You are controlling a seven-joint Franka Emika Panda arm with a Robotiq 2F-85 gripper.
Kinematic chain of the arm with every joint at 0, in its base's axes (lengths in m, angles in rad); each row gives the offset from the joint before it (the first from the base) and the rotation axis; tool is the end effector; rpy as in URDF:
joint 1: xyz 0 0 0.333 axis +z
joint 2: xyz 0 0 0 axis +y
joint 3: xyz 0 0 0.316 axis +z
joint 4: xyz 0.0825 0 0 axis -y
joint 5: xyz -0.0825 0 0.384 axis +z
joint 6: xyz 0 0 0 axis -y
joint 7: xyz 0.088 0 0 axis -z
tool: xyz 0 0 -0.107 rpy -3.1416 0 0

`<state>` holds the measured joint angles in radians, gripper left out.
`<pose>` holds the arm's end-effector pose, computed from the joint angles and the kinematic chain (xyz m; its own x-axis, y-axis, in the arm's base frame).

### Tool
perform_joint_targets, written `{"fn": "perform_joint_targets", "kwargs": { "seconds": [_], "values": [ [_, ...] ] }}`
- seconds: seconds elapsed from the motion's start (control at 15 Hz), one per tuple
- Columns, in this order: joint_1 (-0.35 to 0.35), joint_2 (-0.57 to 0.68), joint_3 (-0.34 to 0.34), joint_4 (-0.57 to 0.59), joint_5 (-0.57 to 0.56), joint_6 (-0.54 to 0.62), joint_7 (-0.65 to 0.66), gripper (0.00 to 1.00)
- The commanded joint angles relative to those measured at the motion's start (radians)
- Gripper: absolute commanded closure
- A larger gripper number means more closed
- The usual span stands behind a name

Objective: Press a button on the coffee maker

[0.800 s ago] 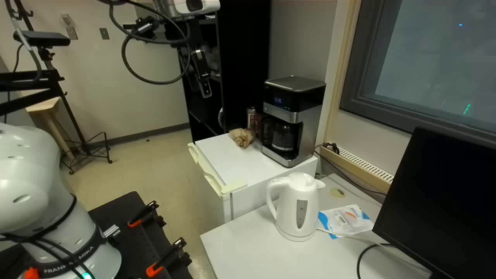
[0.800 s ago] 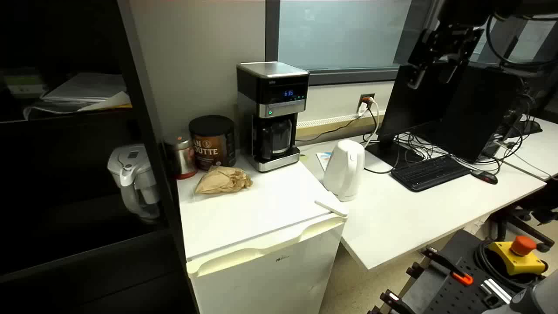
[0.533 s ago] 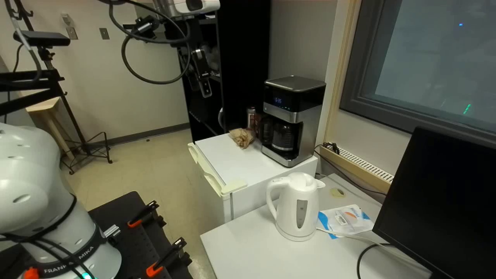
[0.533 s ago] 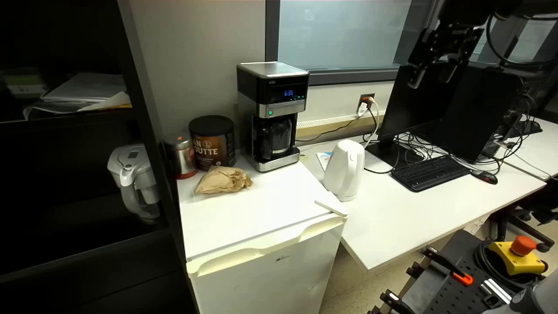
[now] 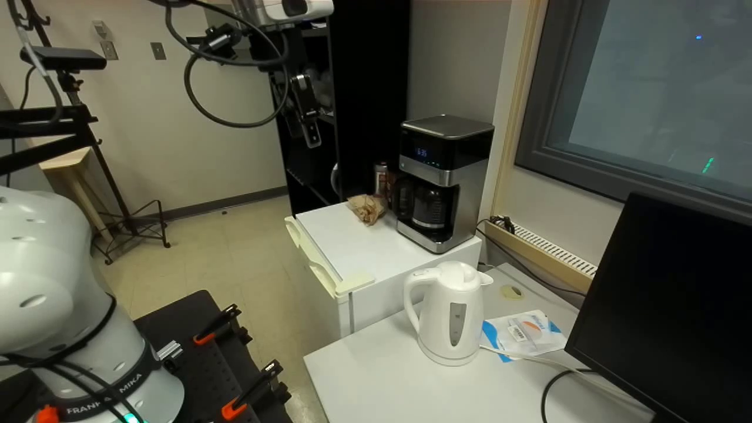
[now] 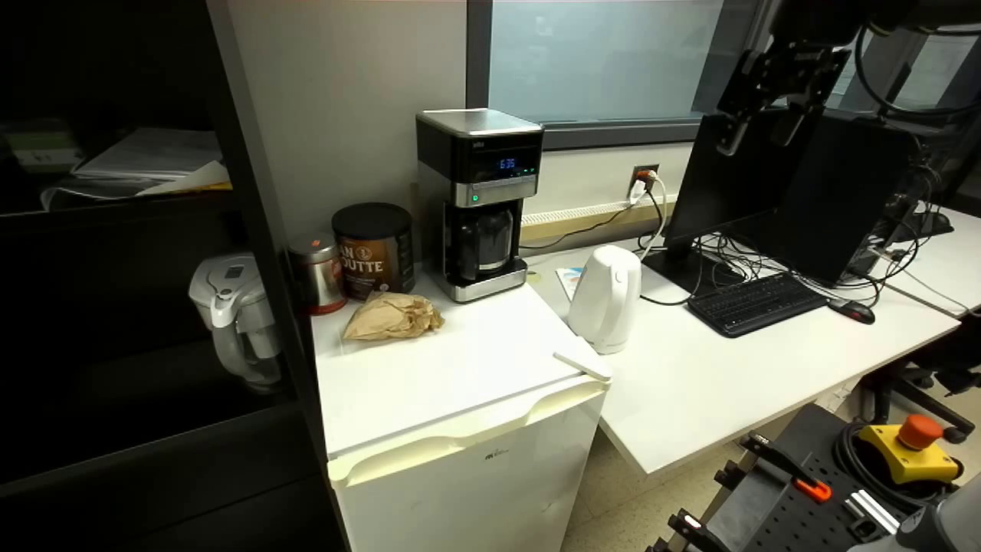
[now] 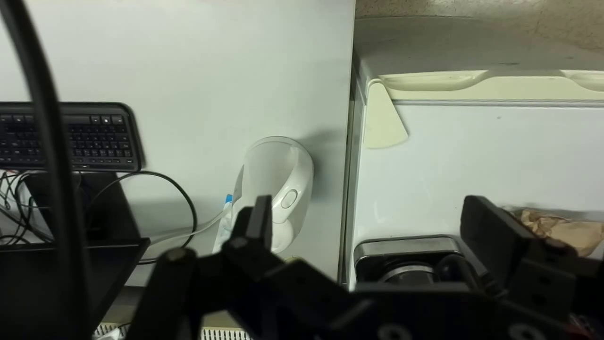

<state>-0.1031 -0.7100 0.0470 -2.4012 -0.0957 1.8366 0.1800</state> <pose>0.3496 -0.0240 0.5694 0.9632 -0.2140 0.1625 -0.2315 -0.9679 0.0978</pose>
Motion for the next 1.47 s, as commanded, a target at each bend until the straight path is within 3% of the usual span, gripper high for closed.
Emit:
{"fn": "perform_joint_targets", "kwargs": {
  "seconds": [0.0,0.47,0.93,1.0,1.13,1.4],
  "values": [
    [0.01,0.023,0.002,-0.004,-0.011,0.03,0.008,0.0],
    [0.024,0.157,0.051,-0.032,-0.053,0.271,0.028,0.0],
    [-0.013,0.344,0.118,-0.012,-0.247,0.528,0.147,0.01],
    [-0.019,0.371,0.122,-0.005,-0.276,0.555,0.169,0.26],
    [-0.03,0.423,0.128,0.01,-0.335,0.6,0.215,0.32],
    [-0.043,0.513,0.124,0.045,-0.452,0.678,0.307,0.63]
  ]
}}
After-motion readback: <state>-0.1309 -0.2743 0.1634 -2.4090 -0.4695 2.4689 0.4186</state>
